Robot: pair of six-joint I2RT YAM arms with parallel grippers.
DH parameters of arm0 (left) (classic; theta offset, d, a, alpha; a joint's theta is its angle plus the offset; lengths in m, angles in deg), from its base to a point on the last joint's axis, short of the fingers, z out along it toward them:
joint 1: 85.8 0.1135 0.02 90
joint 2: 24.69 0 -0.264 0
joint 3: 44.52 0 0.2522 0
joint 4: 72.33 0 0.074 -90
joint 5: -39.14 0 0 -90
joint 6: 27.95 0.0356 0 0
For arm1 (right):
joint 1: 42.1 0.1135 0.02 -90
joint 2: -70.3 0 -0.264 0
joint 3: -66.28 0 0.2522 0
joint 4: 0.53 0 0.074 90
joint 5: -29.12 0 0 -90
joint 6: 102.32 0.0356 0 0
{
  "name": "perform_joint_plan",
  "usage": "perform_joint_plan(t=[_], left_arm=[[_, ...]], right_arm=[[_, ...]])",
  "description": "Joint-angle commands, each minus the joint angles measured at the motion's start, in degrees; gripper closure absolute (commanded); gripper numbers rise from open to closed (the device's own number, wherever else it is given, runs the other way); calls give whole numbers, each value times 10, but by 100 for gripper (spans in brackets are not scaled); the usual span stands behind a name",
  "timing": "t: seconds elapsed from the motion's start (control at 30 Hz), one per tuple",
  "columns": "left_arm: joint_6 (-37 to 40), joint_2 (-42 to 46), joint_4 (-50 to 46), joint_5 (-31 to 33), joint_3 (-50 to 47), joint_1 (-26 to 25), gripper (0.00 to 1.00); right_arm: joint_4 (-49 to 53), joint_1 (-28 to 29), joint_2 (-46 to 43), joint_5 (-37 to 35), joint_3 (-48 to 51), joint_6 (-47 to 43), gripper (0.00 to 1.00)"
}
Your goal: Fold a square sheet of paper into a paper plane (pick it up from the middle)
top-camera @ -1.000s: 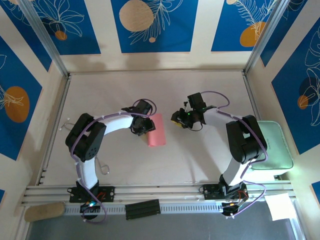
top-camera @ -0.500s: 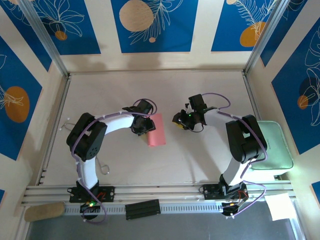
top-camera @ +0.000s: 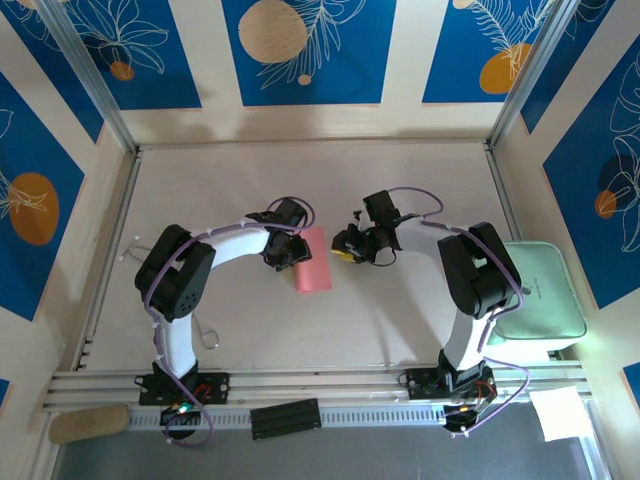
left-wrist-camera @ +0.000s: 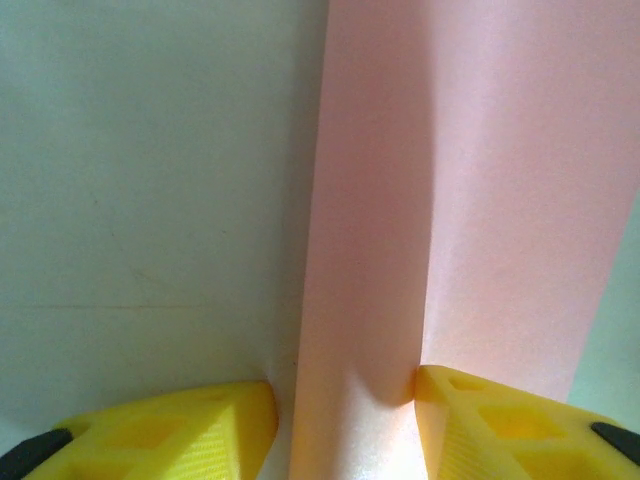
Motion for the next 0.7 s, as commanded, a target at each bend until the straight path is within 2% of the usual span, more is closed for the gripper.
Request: perform_joint_plan(t=[0.0, 0.3, 0.67], left_arm=[[5, -76, -54, 12, -39, -5, 50], [16, -86, -58, 10, -35, -8, 50], [16, -96, -56, 9, -34, -9, 50]], right_arm=[[-4, 13, 20, 46, -27, -22, 67], [3, 31, 58, 53, -54, -26, 74], [20, 37, 87, 56, -79, -39, 77]])
